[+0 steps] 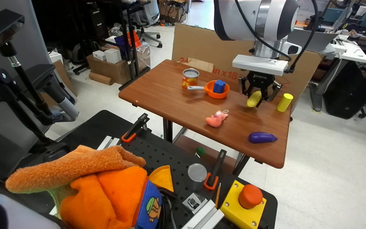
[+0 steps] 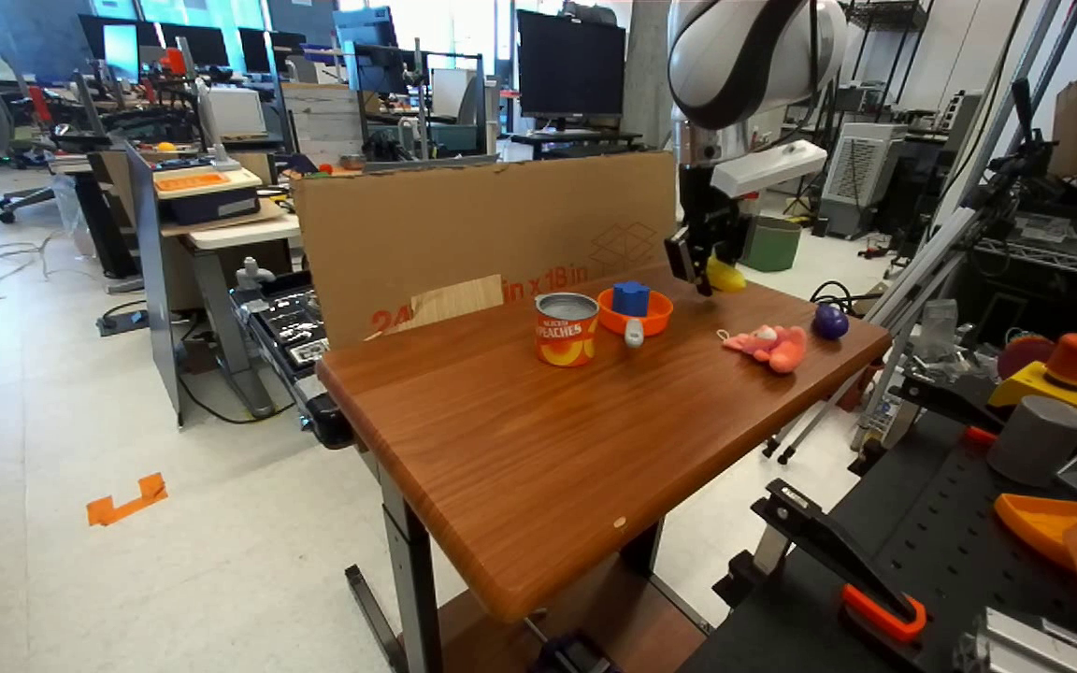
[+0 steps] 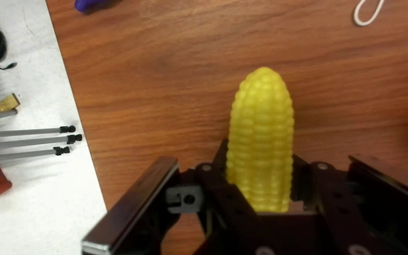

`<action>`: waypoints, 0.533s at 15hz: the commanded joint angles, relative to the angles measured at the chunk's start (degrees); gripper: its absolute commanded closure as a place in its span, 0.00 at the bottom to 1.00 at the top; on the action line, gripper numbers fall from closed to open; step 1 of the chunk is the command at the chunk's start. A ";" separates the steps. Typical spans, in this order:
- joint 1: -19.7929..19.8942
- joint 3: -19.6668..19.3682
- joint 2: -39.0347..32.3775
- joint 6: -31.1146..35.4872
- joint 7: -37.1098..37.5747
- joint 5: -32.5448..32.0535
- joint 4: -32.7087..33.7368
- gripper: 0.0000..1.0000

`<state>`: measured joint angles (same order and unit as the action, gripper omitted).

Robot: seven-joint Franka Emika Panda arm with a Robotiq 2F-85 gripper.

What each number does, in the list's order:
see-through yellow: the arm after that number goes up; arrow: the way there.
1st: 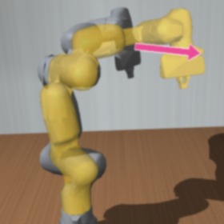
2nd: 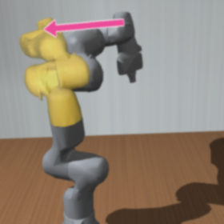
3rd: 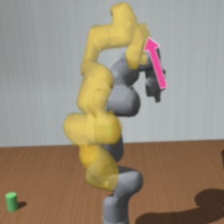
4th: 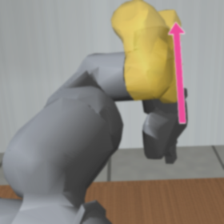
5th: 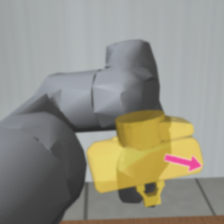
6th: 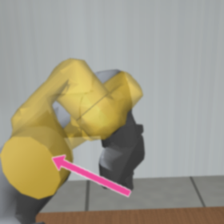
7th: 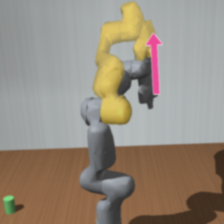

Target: Move the cob of maize to the right

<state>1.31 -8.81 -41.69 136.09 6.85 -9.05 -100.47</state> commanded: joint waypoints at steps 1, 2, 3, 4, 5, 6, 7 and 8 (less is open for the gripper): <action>-0.86 -0.97 -3.09 -3.09 1.58 -1.07 4.17 0.93; -0.85 -0.94 -3.54 -3.30 1.66 -1.00 4.62 0.93; -0.84 -0.75 -3.65 -3.58 1.61 -0.82 4.79 0.93; -0.85 -0.54 -3.43 -4.15 1.36 -0.77 4.79 0.47; -1.01 -0.43 -3.02 -4.70 1.21 -0.88 4.41 0.44; -1.23 -0.37 -2.46 -4.78 1.06 -1.09 3.80 0.39; -1.47 -0.26 -1.85 -5.03 0.83 -1.24 3.08 0.31; -1.70 -0.20 -1.35 -5.23 0.69 -1.42 2.52 0.25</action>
<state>0.83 -8.90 -43.97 133.05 7.31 -9.11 -97.41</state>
